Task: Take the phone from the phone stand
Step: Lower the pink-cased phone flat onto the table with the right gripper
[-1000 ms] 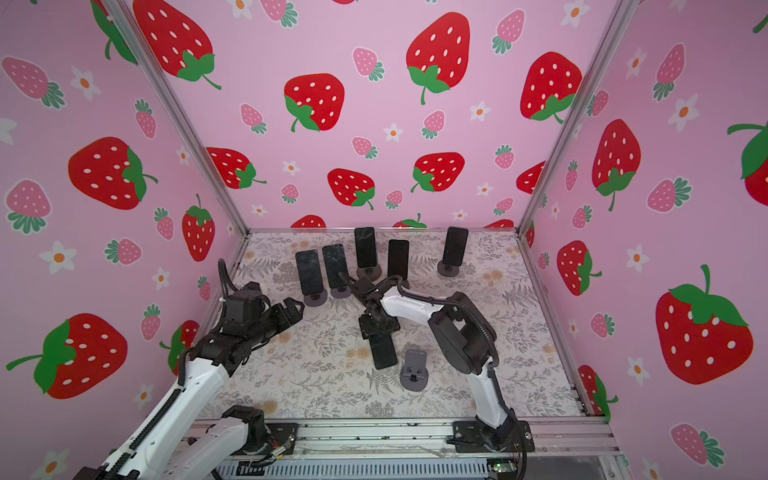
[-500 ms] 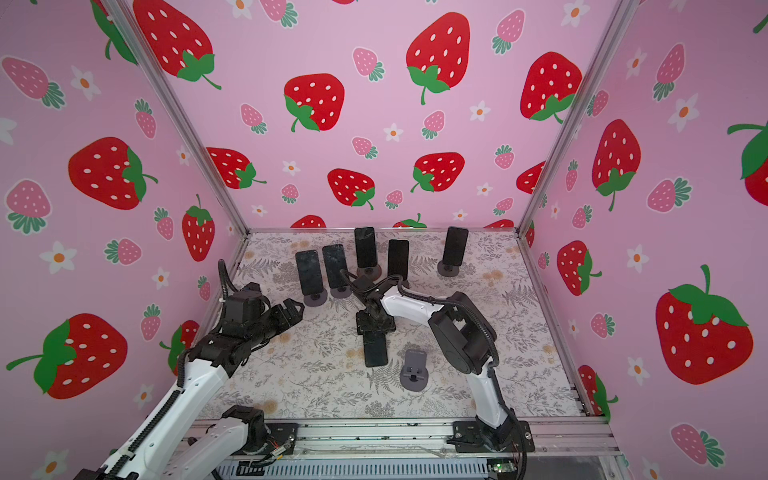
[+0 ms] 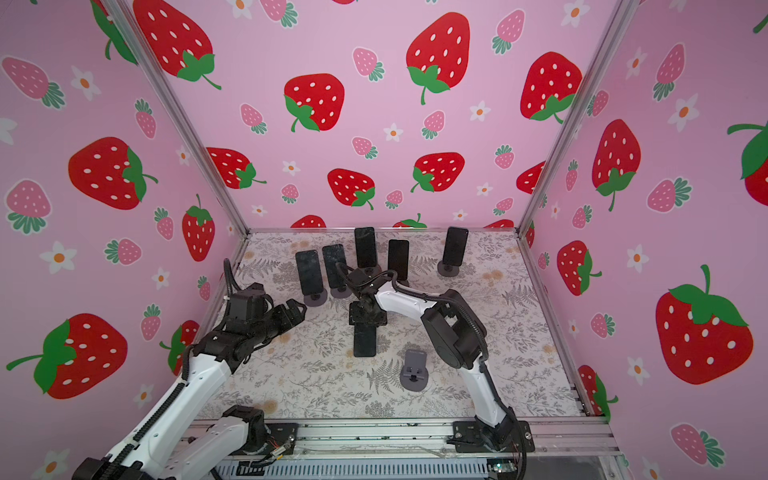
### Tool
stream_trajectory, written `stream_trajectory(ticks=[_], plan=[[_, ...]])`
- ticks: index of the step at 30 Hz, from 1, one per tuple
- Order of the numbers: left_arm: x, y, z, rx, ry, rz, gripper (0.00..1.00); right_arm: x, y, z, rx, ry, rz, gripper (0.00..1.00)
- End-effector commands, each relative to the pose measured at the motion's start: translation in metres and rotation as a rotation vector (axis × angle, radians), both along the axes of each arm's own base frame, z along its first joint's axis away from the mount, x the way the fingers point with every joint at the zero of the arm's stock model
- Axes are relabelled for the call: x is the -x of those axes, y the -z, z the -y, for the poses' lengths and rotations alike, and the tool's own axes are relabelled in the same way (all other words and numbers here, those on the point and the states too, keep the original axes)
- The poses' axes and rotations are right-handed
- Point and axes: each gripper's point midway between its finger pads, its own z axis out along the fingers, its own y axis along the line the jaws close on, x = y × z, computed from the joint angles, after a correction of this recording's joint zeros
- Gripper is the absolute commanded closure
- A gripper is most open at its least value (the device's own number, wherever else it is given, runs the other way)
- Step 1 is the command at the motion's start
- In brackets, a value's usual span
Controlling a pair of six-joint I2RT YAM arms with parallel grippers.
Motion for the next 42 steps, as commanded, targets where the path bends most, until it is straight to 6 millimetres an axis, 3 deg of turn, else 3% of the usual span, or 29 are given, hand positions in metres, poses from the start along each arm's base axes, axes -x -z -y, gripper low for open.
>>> stream_trajectory(ticks=[1,32,37,42], plan=[[-0.003,-0.011,0.002,0.005,0.004,0.024,0.05,-0.013,0.015,0.011,0.048,0.059,0.003,0.26],[-0.001,-0.003,-0.003,-0.002,-0.027,0.033,0.05,-0.011,0.053,0.037,0.148,0.095,-0.036,0.21],[-0.001,-0.004,-0.003,-0.003,-0.023,0.034,0.05,-0.011,0.050,0.038,0.150,0.094,-0.032,0.21],[-0.003,-0.004,-0.002,-0.002,-0.023,0.034,0.05,-0.018,0.024,0.035,0.125,0.106,0.005,0.17]])
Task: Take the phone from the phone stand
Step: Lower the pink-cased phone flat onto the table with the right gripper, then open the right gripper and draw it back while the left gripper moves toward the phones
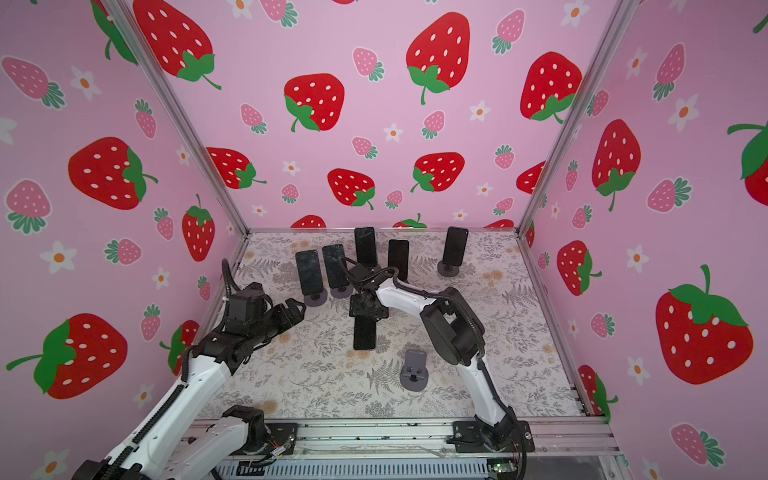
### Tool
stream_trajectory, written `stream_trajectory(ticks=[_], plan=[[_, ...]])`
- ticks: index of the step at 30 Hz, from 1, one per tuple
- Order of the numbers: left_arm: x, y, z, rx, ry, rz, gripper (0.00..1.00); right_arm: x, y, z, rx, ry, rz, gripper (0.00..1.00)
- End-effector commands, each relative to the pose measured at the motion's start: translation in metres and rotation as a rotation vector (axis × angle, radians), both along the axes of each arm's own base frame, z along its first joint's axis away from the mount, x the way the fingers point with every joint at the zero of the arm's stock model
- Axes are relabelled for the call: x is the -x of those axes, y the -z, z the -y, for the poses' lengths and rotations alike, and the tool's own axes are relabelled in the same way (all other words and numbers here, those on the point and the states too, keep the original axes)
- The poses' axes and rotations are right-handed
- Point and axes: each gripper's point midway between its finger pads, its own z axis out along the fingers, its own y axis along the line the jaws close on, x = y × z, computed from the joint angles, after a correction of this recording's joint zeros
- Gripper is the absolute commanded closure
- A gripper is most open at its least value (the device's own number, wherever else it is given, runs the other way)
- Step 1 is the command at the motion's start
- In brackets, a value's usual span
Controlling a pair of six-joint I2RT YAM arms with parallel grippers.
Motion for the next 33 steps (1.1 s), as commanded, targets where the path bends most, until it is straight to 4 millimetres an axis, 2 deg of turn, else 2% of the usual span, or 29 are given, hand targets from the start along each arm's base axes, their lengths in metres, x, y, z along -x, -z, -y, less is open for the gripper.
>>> stream_trajectory(ticks=[1,3,7,11,14,17,20,23,27,30,33], plan=[[-0.003,-0.003,0.000,0.003,-0.013,0.014,0.05,0.010,0.014,0.028,0.099,0.036,-0.052,0.16],[-0.007,-0.009,0.005,0.019,0.009,0.037,0.05,0.004,-0.009,0.023,0.057,0.036,-0.016,0.15],[-0.016,-0.037,0.030,0.026,0.126,0.157,0.05,-0.013,-0.069,0.017,-0.005,0.036,0.103,0.12],[-0.017,-0.060,0.056,-0.063,0.231,0.230,0.05,-0.029,-0.126,0.028,-0.034,0.056,0.228,0.12],[-0.019,-0.068,0.071,-0.121,0.281,0.258,0.05,-0.039,-0.154,0.042,-0.067,0.059,0.289,0.12],[-0.021,-0.073,0.085,-0.150,0.326,0.282,0.05,-0.050,-0.169,0.061,-0.075,0.033,0.368,0.12],[-0.018,-0.074,0.099,-0.191,0.377,0.299,0.05,-0.054,-0.183,0.089,-0.063,0.000,0.457,0.07],[-0.016,-0.076,0.110,-0.222,0.425,0.326,0.05,-0.046,-0.197,0.109,-0.084,-0.104,0.587,0.02],[-0.018,-0.076,0.115,-0.231,0.447,0.342,0.05,-0.019,-0.220,0.132,-0.055,-0.248,0.769,0.01],[-0.017,-0.068,0.125,-0.228,0.500,0.336,0.05,0.007,-0.225,0.144,-0.056,-0.361,0.853,0.04],[-0.014,-0.059,0.135,-0.213,0.548,0.306,0.05,0.037,-0.217,0.152,-0.090,-0.449,0.867,0.05]])
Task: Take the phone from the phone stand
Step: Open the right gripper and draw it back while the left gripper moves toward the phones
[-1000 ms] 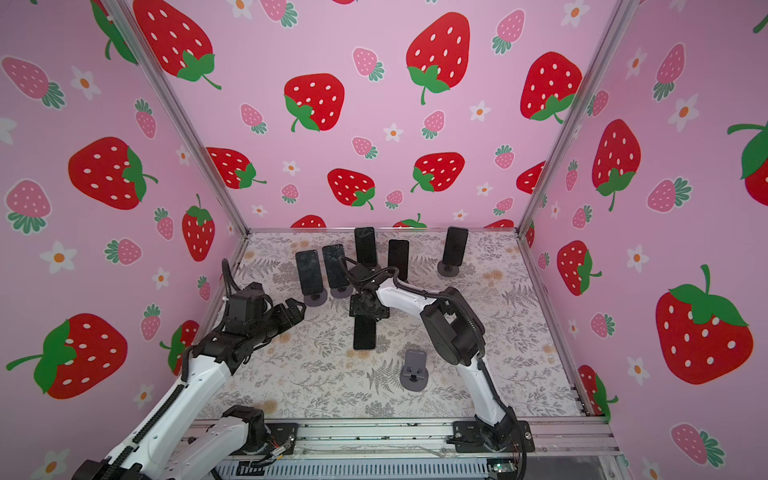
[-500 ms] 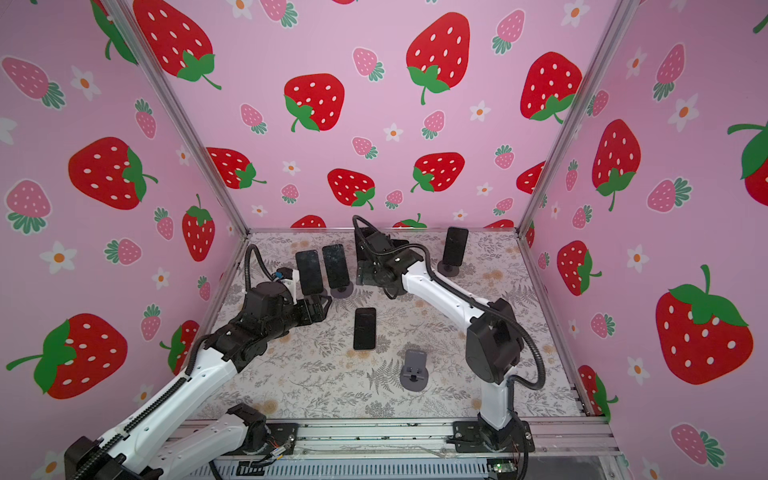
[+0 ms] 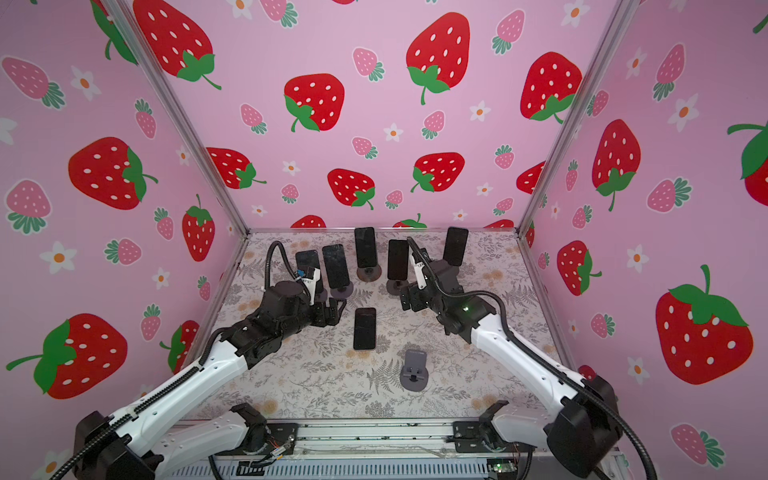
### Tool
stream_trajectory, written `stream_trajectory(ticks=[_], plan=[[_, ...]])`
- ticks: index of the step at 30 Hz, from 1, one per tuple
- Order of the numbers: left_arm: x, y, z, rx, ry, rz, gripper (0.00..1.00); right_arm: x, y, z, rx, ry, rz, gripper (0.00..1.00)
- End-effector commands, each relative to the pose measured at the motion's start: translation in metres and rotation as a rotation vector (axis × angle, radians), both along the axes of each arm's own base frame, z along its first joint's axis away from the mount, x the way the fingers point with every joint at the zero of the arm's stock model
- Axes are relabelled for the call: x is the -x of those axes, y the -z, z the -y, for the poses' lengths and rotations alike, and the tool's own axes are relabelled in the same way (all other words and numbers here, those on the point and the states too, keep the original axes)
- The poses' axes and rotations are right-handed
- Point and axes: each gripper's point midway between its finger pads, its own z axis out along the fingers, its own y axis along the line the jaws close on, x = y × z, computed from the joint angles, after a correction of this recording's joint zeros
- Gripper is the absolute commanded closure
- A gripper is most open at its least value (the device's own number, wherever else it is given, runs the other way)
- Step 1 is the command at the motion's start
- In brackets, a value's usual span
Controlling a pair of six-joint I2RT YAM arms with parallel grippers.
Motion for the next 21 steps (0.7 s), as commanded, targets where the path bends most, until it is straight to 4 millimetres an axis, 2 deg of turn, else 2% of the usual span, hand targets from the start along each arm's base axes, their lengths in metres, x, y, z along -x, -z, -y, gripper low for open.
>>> stream_trajectory(ticks=[1,5,10,17,19,21], plan=[[0.000,-0.011,0.017,0.027,0.073,0.015,0.05,0.022,-0.009,-0.003,0.025,-0.165,0.108,0.03],[0.017,0.002,0.040,0.084,0.174,-0.063,0.05,0.052,0.017,0.002,0.019,-0.301,-0.019,0.02],[0.049,0.011,0.067,0.114,0.341,-0.155,0.05,0.074,0.037,0.007,-0.130,-0.438,-0.340,0.00],[0.069,0.011,0.089,0.145,0.475,-0.156,0.05,0.079,0.048,-0.006,-0.150,-0.542,-0.430,0.00],[0.073,0.012,0.094,0.162,0.494,-0.145,0.05,0.068,0.053,0.001,-0.087,-0.501,-0.378,0.00],[0.075,0.015,0.096,0.169,0.500,-0.133,0.05,0.063,0.048,0.005,-0.053,-0.490,-0.322,0.00]])
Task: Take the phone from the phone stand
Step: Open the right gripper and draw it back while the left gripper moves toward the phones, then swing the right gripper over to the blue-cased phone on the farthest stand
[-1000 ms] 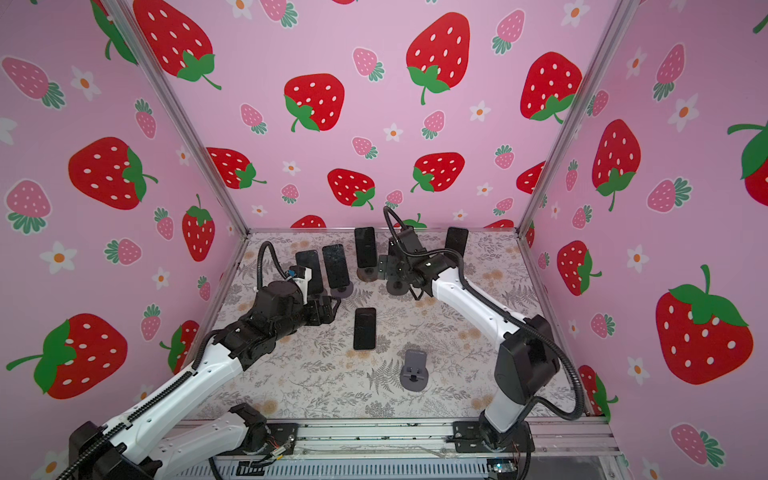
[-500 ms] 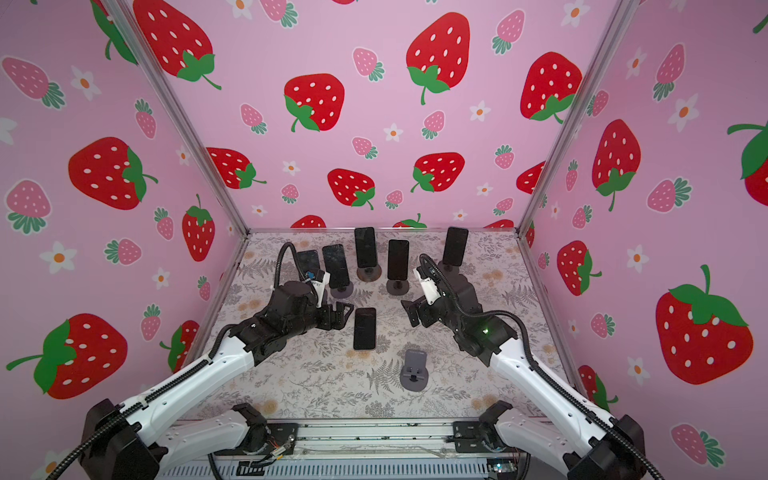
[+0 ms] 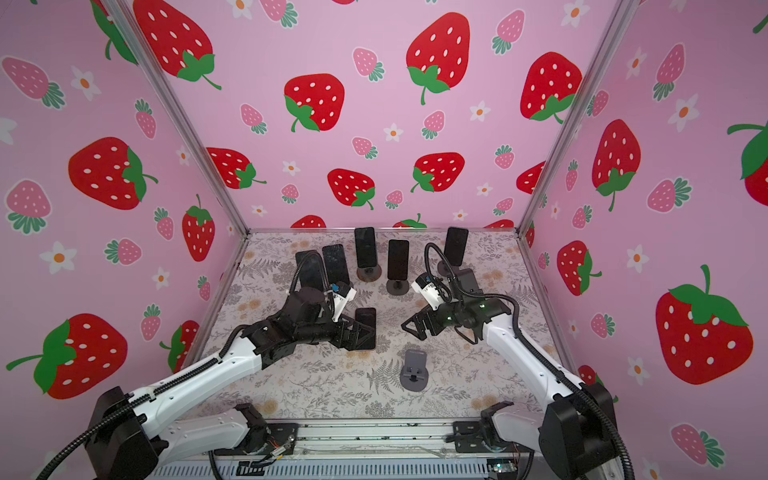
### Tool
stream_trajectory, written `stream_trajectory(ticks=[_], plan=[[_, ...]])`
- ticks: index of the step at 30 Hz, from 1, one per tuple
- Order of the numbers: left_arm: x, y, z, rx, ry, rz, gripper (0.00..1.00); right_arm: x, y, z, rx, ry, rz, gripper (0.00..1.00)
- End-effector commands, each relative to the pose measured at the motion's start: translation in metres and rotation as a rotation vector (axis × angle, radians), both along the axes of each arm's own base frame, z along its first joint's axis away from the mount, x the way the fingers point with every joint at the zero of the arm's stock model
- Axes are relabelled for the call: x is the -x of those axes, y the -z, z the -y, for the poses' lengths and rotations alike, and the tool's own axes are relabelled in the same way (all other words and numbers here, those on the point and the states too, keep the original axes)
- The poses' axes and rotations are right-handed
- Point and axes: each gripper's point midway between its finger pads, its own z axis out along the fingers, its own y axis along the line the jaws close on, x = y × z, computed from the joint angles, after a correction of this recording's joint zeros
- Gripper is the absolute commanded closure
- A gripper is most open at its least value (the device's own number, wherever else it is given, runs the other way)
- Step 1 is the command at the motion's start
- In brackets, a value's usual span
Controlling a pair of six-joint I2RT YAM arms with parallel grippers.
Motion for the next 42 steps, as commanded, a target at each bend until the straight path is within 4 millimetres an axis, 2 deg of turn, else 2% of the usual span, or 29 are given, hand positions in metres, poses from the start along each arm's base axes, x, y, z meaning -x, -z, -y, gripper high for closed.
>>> stream_trajectory(ticks=[1,4,6,10,12,14,17,19,23,25,29,32,36,40,42], plan=[[0.007,-0.003,0.010,0.049,0.046,0.024,0.05,0.002,-0.022,0.000,-0.003,-0.064,0.115,0.00],[0.006,-0.004,0.014,0.066,0.050,0.036,0.05,0.004,-0.035,-0.001,-0.038,-0.077,0.185,0.00],[0.008,-0.003,0.019,0.083,0.073,0.047,0.05,0.008,-0.032,-0.001,-0.028,-0.123,0.245,0.00],[0.019,0.003,0.037,0.166,0.190,0.060,0.02,0.037,-0.025,-0.012,0.012,-0.274,0.338,0.00],[0.024,0.010,0.043,0.188,0.229,0.048,0.03,0.045,-0.023,-0.010,0.047,-0.343,0.383,0.00],[0.023,0.020,0.043,0.172,0.219,0.033,0.03,0.046,-0.011,-0.002,0.133,-0.397,0.411,0.00],[0.018,0.020,0.038,0.182,0.173,0.063,0.04,0.056,0.015,0.006,0.245,-0.464,0.314,0.03],[0.015,0.019,0.033,0.181,0.146,0.091,0.03,0.066,0.023,0.005,0.250,-0.518,0.228,0.10],[0.014,0.026,0.021,0.155,0.097,0.119,0.03,0.065,0.028,0.001,0.250,-0.530,0.178,0.22],[0.013,0.022,0.016,0.149,0.072,0.130,0.03,0.066,0.037,0.002,0.262,-0.532,0.141,0.26],[0.015,0.017,0.005,0.116,0.054,0.168,0.02,0.066,0.048,0.000,0.275,-0.546,0.092,0.40],[0.007,0.017,-0.005,0.088,-0.021,0.172,0.00,0.071,0.051,-0.001,0.271,-0.570,0.046,0.46],[0.007,0.006,-0.002,0.111,-0.014,0.155,0.00,0.073,0.054,-0.004,0.260,-0.582,0.033,0.55],[0.004,-0.005,0.000,0.119,-0.019,0.168,0.00,0.079,0.058,-0.007,0.247,-0.615,-0.014,0.73],[0.004,-0.010,0.000,0.117,-0.016,0.182,0.00,0.081,0.058,-0.009,0.230,-0.616,-0.031,0.76]])
